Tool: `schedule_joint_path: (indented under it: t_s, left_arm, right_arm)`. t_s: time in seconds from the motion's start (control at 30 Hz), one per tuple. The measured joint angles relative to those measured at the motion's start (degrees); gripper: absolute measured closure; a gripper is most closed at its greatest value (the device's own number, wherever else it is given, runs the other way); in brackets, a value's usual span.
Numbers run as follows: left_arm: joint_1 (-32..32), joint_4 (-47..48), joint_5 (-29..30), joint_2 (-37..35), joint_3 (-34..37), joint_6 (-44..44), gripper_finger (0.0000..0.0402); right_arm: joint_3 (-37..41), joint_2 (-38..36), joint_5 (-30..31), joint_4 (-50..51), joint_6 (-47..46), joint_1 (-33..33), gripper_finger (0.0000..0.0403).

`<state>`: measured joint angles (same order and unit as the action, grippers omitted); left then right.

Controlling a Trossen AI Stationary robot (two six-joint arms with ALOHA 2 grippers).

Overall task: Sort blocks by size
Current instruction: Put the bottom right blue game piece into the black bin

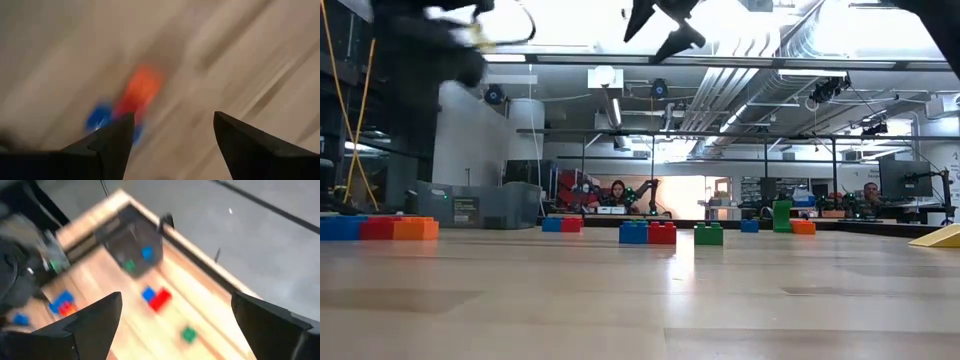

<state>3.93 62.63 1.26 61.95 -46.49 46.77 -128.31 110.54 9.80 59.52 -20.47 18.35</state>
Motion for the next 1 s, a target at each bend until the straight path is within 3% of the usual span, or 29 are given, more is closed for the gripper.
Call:
schedule_joint_path:
  t_s: [0.13, 0.23, 0.4, 0.5, 0.7, 0.83, 1.0]
  left_arm:
    - [10.3, 10.8, -0.8, 6.5, 0.0, 5.9, 0.0156]
    - [15.9, 10.5, -1.5, 10.6, -0.1, 9.4, 0.0160]
    - [22.2, 5.9, -11.3, 18.2, -0.1, 9.1, 0.0161]
    - [25.4, 7.1, -14.3, 22.6, -0.1, 6.7, 0.0161]
    - [27.0, 5.2, -19.7, 28.8, -0.1, 3.9, 0.0161]
    - [26.9, 0.5, -20.2, 31.2, -0.1, 2.1, 0.0161]
    - [26.0, 2.2, -19.8, 34.3, 0.1, 2.6, 0.0161]
  right_arm:
    - [0.0, 0.0, 2.1, 5.4, 0.1, -2.3, 0.0032]
    - [0.0, 0.0, 2.2, 6.9, 1.4, -2.7, 0.0032]
    - [0.0, -0.1, 1.1, 8.9, 6.0, -1.8, 0.0032]
    - [0.0, -0.1, -0.3, 9.0, 9.4, -0.6, 0.0032]
    - [0.0, -0.1, -7.0, 9.0, 16.2, 2.1, 0.0032]
    - [0.0, -0.1, -10.0, 9.0, 18.0, 3.0, 0.0032]
    - [0.0, -0.1, -10.3, 9.1, 17.9, 3.1, 0.0032]
